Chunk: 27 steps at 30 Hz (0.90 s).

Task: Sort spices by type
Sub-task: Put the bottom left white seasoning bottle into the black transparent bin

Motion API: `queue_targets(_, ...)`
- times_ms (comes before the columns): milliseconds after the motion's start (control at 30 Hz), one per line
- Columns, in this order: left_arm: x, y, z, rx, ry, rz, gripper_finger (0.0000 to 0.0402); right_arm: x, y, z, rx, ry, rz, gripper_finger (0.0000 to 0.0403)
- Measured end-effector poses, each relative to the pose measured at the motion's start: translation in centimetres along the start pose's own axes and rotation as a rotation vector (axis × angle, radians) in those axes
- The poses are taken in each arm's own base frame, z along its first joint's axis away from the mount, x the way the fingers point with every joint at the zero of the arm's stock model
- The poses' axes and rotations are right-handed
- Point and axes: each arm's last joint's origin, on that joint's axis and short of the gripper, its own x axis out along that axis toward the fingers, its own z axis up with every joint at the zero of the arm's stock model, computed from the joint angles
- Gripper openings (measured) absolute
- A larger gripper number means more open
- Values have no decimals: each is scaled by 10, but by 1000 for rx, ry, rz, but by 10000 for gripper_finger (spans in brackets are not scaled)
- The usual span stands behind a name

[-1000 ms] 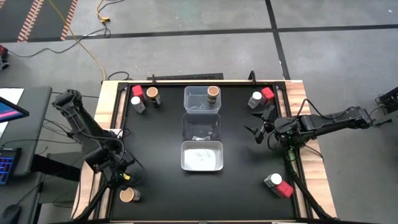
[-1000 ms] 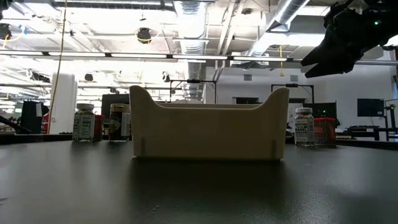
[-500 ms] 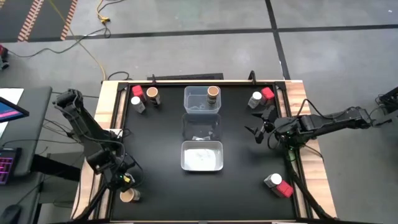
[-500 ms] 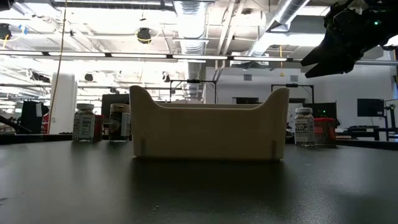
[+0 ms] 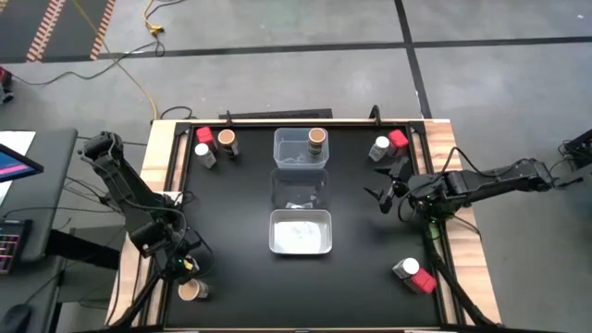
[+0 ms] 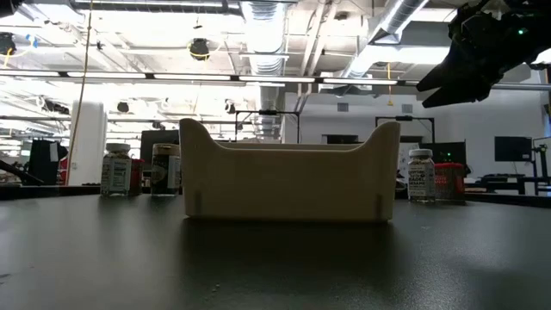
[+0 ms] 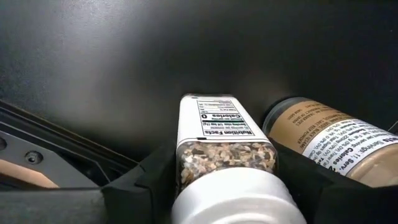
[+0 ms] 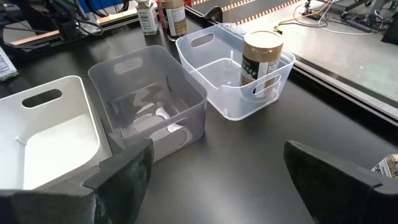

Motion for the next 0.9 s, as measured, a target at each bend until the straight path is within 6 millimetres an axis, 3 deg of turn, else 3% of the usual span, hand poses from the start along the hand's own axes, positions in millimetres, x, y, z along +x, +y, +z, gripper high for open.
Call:
queue_targets(167,0,2,0,-29,0,23,210,0,0,-1,-8,16,5,388)
queue_targets(500,-15,-1,10,-7,-22,68,193,-2,3,-11,-173,167,223,388)
queue_targets(900,-45,-7,56,-80,-127,67,193,-2,2,-14,-208,197,232,388)
